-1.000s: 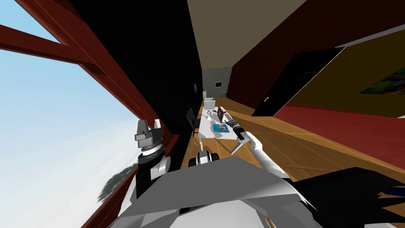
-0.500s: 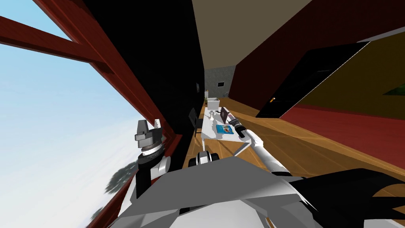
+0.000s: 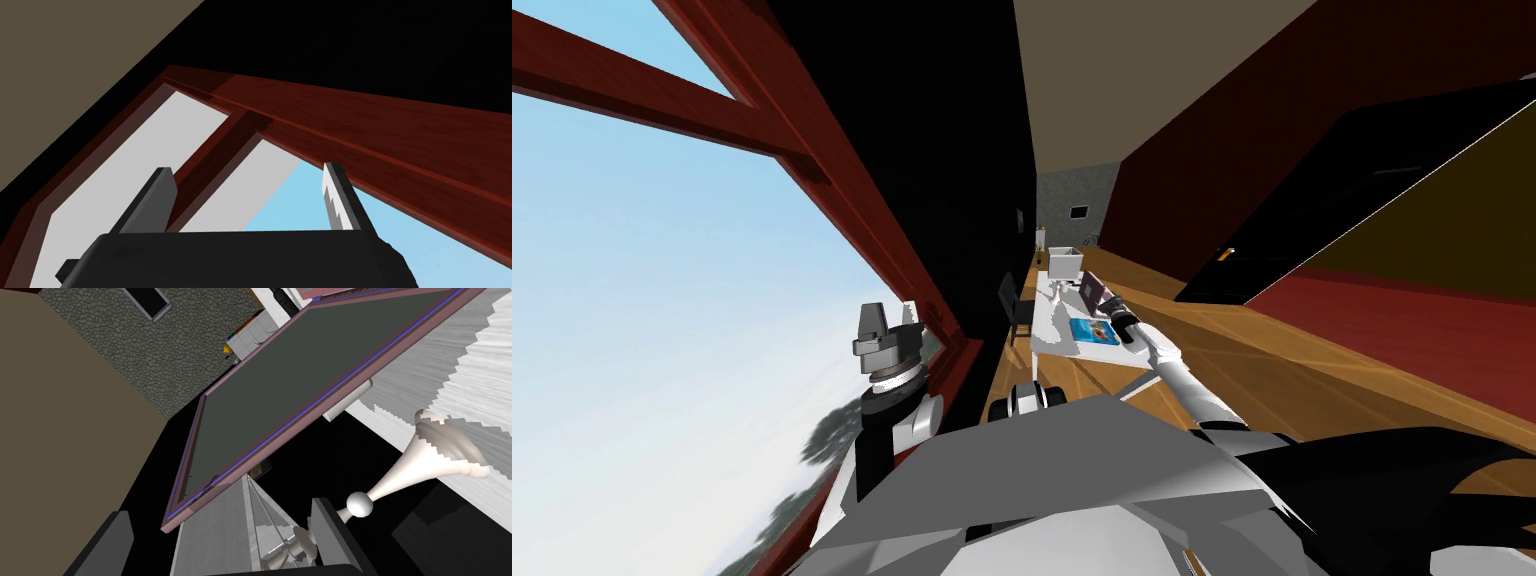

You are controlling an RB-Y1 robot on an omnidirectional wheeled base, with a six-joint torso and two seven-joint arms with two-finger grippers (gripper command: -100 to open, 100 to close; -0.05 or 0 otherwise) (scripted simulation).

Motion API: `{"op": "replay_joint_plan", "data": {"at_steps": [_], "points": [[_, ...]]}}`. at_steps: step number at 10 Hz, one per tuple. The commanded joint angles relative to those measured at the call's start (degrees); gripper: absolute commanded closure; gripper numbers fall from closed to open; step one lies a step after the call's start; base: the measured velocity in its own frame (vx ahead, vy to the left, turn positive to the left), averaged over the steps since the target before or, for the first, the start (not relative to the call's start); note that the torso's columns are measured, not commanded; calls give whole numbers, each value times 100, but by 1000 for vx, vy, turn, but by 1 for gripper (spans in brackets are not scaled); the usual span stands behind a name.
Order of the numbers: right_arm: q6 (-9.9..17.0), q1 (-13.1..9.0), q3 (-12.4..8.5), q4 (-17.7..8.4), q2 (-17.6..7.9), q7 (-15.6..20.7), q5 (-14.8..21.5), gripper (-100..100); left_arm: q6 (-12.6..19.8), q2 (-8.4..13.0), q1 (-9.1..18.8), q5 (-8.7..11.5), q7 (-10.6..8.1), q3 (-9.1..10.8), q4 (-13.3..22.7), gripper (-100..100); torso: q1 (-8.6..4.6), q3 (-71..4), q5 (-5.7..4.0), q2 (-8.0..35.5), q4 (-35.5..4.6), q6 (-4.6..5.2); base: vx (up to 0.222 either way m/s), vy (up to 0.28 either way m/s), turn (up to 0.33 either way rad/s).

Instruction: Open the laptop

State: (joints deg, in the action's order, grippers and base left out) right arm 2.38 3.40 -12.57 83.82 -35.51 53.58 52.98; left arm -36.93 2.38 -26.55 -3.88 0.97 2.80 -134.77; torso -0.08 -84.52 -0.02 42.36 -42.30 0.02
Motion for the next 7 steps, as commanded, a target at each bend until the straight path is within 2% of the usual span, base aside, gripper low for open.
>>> {"op": "replay_joint_plan", "data": {"at_steps": [1,2,3,4,5,7], "points": [[86,-117,-60,-221,-186,197,195,-100,0,0,0,0,0,0,0,0,-1,-1,-1,-3,0,-1,39,47,44],[70,-77,-53,-160,-147,145,150,-100,0,0,0,0,0,0,0,0,0,-4,-1,-7,2,-1,18,19,7],[80,-108,-57,-255,-320,102,77,-100,0,0,0,0,0,1,0,0,-3,-2,-1,-2,1,0,90,12,61],[66,-107,-62,-234,-246,134,115,-100,0,1,-1,0,0,1,0,0,0,-13,0,-24,5,-3,58,4,18],[64,-112,-64,-243,-259,125,109,100,0,1,-1,0,0,1,0,0,3,-9,0,-12,5,0,12,-7,-25],[5,-264,-103,-387,-239,-176,-187,100,0,1,1,0,0,1,0,0,-26,-4,-31,-11,23,-11,-46,-82,12]]}}
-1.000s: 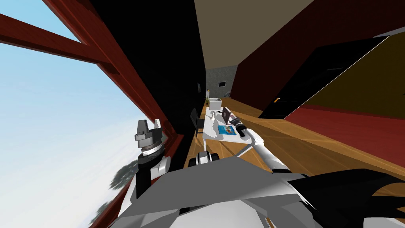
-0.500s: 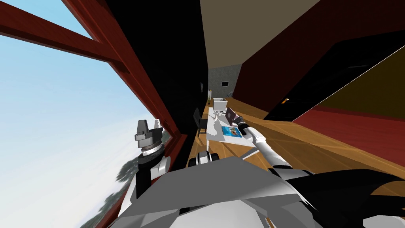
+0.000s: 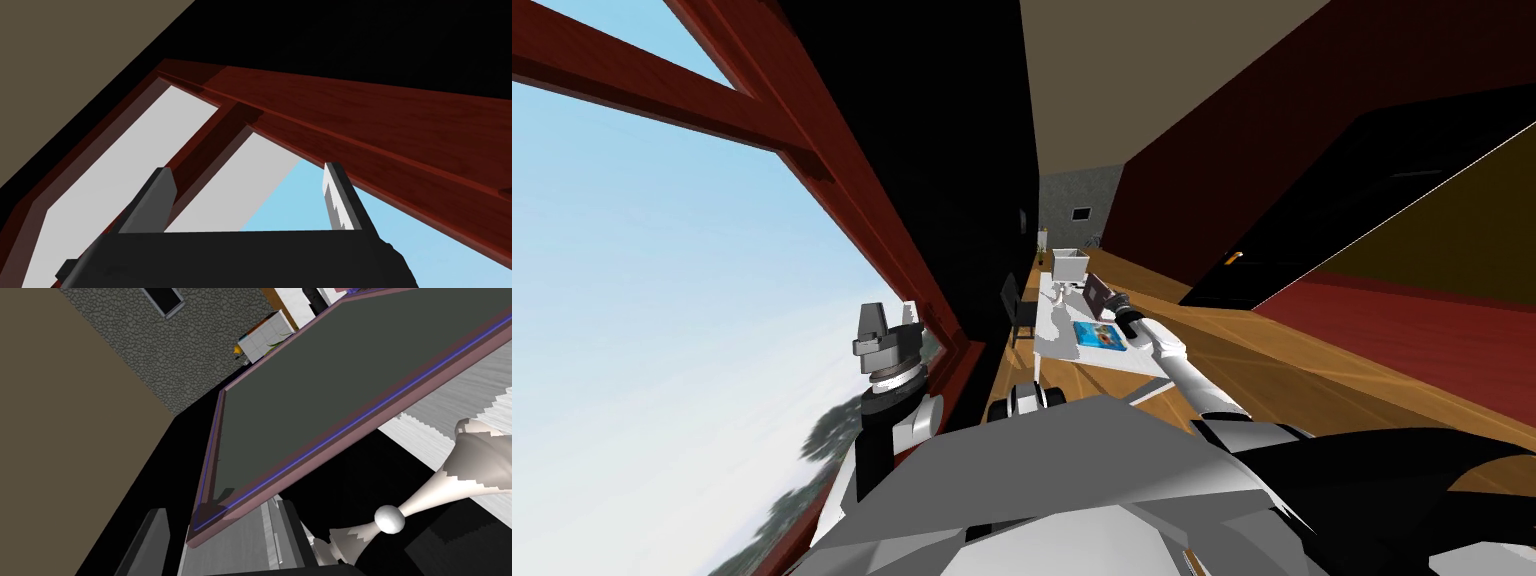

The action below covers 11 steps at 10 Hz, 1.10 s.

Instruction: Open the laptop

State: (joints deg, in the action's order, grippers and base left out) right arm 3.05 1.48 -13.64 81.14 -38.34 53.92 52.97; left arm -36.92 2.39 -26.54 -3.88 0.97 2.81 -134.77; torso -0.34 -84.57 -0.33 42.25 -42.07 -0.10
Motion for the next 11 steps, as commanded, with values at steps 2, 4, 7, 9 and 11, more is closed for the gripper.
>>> {"op": "replay_joint_plan", "data": {"at_steps": [2,4,7,9,11], "points": [[-108,-164,-5,-223,69,-412,-385,100,0,0,0,0,0,0,0,0,-22,-5,-4,-7,1,33,-65,-81,21],[-155,-255,-15,-327,94,-614,-583,100,0,0,0,0,0,0,0,0,-25,-10,-10,-18,9,45,-44,-66,-6],[-225,-392,-28,-483,131,-916,-881,100,0,0,0,0,0,0,0,0,-31,-14,-6,-22,5,34,-43,-78,-5],[-378,-454,-109,-517,301,-994,-966,100,0,0,-1,0,0,0,0,0,8,-19,9,-29,6,16,-10,-61,-37],[-507,-491,-171,-610,493,-1117,-1101,100,0,1,-1,0,0,1,0,0,-3,-18,0,-28,11,11,-4,-112,-59]]}}
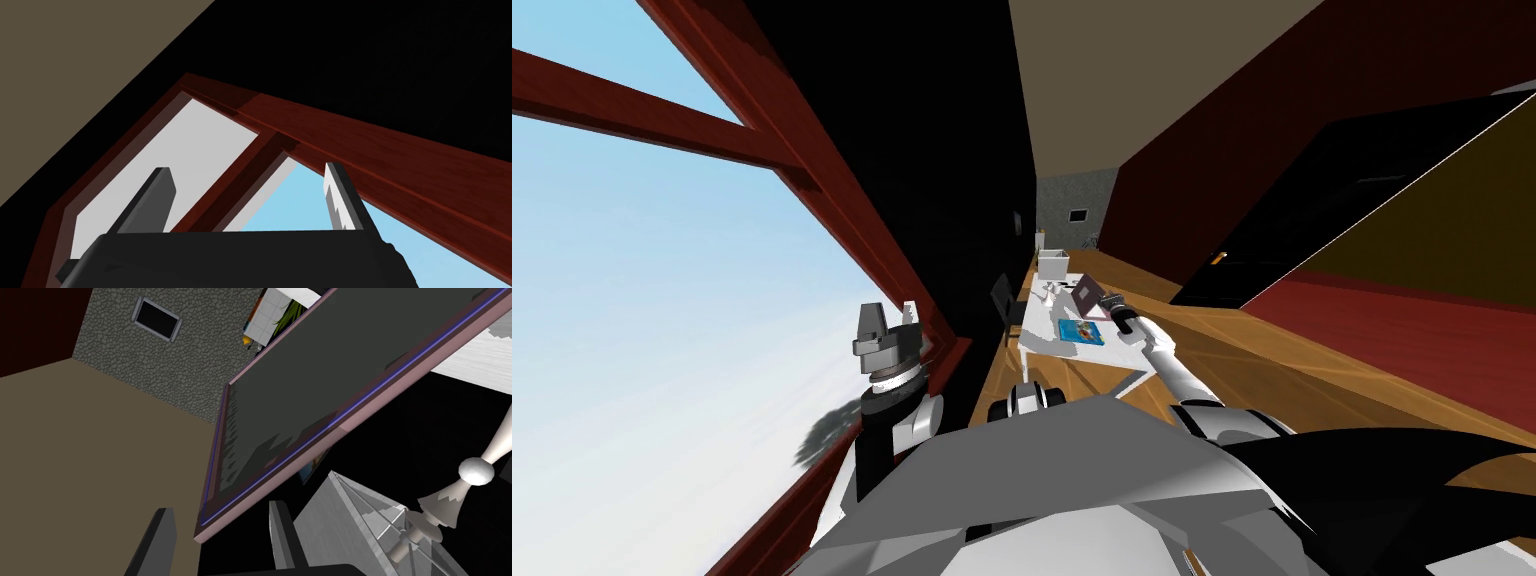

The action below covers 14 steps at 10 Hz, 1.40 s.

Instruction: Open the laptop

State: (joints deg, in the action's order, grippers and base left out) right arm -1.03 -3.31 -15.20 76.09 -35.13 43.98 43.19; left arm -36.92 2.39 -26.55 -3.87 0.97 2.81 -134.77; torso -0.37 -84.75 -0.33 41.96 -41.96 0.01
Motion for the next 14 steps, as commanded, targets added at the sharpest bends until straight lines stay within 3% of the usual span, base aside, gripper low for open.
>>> {"op": "replay_joint_plan", "data": {"at_steps": [1,6,7,8,14], "points": [[-163,-30,-47,-151,268,-184,-190,100,0,0,0,0,0,0,0,0,3,-1,-3,-3,3,-6,-5,-105,-45],[-484,-125,-203,-383,748,-491,-526,100,0,0,0,0,0,0,0,0,6,-8,-9,-13,15,-9,-4,-98,-52],[-454,-197,-222,-361,653,-447,-484,100,0,0,0,0,0,0,0,0,5,-8,-9,-16,15,-13,-7,-43,-22],[-710,-168,-293,-490,891,-553,-641,100,0,-1,0,0,0,-1,0,0,27,-10,10,-15,2,-17,19,-71,-110],[-1416,-58,-470,-860,1577,-827,-1082,100,0,0,0,0,0,0,0,0,36,-11,-3,-20,18,-37,44,-90,-75]]}}
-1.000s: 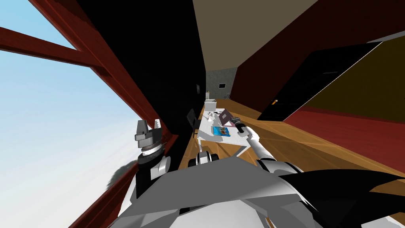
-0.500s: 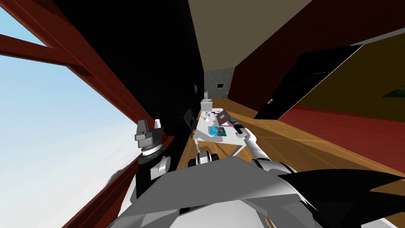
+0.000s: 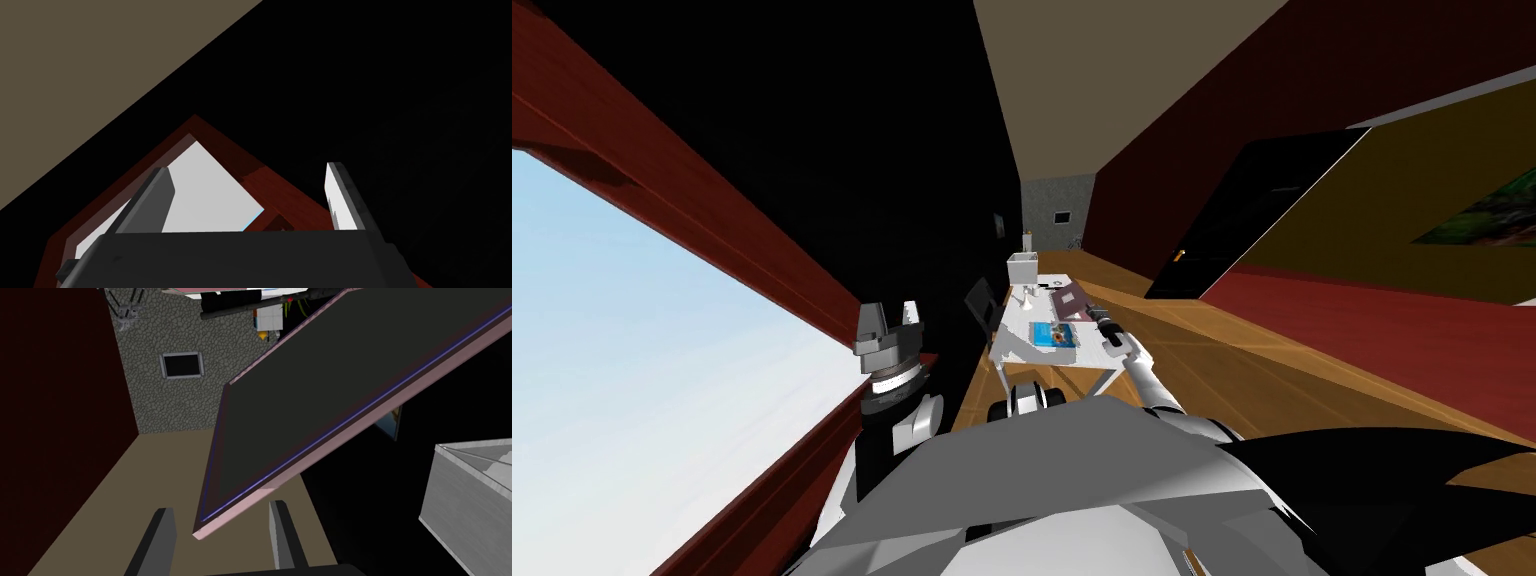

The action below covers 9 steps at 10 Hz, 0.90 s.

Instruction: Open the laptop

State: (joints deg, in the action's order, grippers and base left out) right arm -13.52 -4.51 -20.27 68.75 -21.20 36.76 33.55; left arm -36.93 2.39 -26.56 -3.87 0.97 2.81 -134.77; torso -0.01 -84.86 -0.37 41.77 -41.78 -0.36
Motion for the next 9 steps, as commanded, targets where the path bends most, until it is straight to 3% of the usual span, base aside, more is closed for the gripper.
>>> {"op": "replay_joint_plan", "data": {"at_steps": [1,2,3,7,9], "points": [[-285,80,7,-187,299,-151,-192,100,0,0,0,0,0,0,0,0,8,1,5,4,-4,-1,32,-82,-78],[58,-52,69,-43,43,-243,-178,-100,0,0,0,0,0,0,0,0,13,3,6,5,-7,-8,-31,-28,53],[58,-52,69,-43,43,-243,-178,-100,0,-1,1,0,0,-1,0,0,24,14,28,29,-31,8,-54,7,68],[467,-287,227,-49,-298,-478,-238,-100,0,-1,2,0,0,-1,0,0,0,35,36,61,-53,36,-68,15,49],[773,-463,346,-54,-554,-654,-283,-100,0,-1,2,0,0,-1,0,0,-5,29,35,53,-51,36,-94,5,80]]}}
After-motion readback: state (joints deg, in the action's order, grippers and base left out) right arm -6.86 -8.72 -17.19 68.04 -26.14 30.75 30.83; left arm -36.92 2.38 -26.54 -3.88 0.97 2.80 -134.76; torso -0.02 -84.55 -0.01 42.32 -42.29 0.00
